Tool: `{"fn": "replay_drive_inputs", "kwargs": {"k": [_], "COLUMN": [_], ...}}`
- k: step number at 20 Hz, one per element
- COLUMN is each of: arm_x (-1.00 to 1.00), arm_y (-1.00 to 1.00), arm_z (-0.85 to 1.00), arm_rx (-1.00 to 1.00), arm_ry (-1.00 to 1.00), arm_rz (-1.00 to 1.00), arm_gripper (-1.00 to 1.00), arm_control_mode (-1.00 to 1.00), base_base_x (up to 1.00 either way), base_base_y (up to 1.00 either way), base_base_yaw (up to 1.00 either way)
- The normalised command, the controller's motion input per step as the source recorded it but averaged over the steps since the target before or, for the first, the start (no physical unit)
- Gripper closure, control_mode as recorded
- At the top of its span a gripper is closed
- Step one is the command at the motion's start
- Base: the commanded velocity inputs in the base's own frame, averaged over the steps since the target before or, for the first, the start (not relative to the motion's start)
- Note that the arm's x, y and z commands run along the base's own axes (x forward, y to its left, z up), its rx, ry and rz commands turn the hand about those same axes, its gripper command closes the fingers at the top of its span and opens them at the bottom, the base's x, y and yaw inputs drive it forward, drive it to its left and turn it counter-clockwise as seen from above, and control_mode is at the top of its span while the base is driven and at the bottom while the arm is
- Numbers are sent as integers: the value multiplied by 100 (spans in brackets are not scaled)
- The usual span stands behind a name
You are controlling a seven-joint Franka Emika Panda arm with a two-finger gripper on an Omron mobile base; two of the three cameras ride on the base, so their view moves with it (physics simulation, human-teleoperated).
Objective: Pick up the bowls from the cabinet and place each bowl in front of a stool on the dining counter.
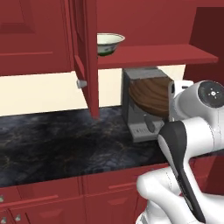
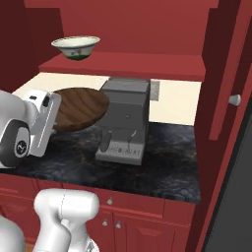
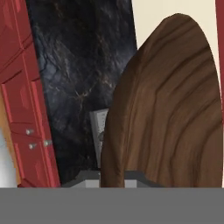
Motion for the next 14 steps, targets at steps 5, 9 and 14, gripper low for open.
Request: {"fn": "replay_drive_inputs", "kwargs": {"k": [5, 9, 14], "arm_x": [0, 0, 0], "arm_y": [0, 0, 0], "arm_z": [0, 0, 0], "arm_rx": [0, 0, 0], "arm_ry": [0, 0, 0], "arm_rz": [0, 0, 0], "arm_gripper": [100, 100, 100], "arm_control_mode": [100, 100, 100], "base_base_x": [-69, -72, -75], "base_base_y": [0, 0, 0], "base_base_yaw": [1, 4, 22]}}
